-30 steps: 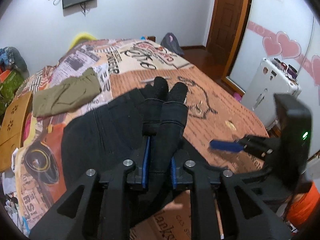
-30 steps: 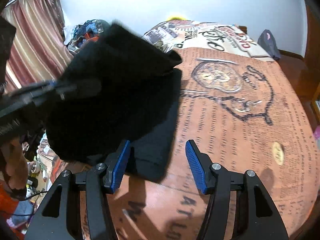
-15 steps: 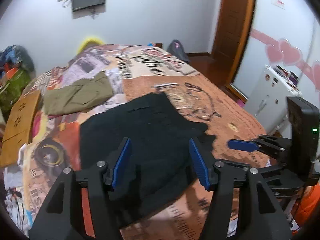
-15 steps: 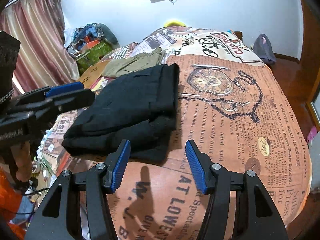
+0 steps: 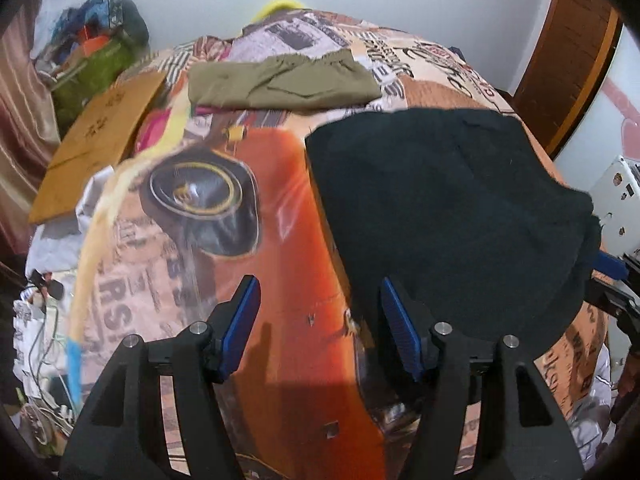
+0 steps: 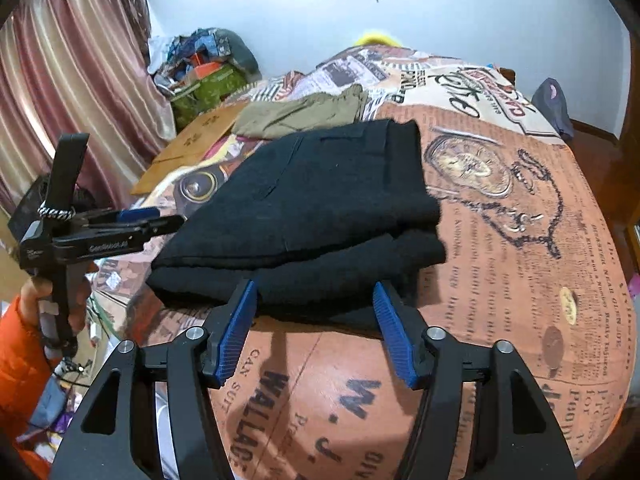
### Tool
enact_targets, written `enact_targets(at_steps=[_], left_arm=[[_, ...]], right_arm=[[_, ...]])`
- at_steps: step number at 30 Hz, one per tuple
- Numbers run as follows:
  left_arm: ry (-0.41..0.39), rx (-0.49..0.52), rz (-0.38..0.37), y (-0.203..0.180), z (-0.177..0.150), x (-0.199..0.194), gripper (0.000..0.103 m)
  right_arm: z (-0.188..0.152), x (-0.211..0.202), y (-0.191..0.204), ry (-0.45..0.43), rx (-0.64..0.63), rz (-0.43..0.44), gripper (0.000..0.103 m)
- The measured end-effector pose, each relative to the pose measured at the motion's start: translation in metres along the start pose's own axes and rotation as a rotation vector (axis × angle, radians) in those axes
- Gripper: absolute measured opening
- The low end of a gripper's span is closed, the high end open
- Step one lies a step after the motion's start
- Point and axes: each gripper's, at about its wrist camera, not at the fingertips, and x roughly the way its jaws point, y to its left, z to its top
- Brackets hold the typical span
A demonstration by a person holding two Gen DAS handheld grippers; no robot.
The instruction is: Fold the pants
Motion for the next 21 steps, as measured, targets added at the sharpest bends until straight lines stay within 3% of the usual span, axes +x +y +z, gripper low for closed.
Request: enact_targets(at_steps=[7, 16, 21], left_arm=[[0.001, 0.081, 0.014, -0.025, -0.010, 0.004, 0.062], [-0.016, 0.158, -0.103, -0.080, -0.002, -0.004, 0.062], [-0.015, 0.161, -0.185, -0.111, 0.011, 0.004, 0.062]], right_arm=[[0.007, 0.015, -0.014, 0.012, -0.009, -0.022, 0.058], [0.037, 0.030, -0.059, 0.010, -0.008, -0.138, 0.058], [0.047, 0.016, -0.076, -0.028, -0.005, -0.215, 0.058]])
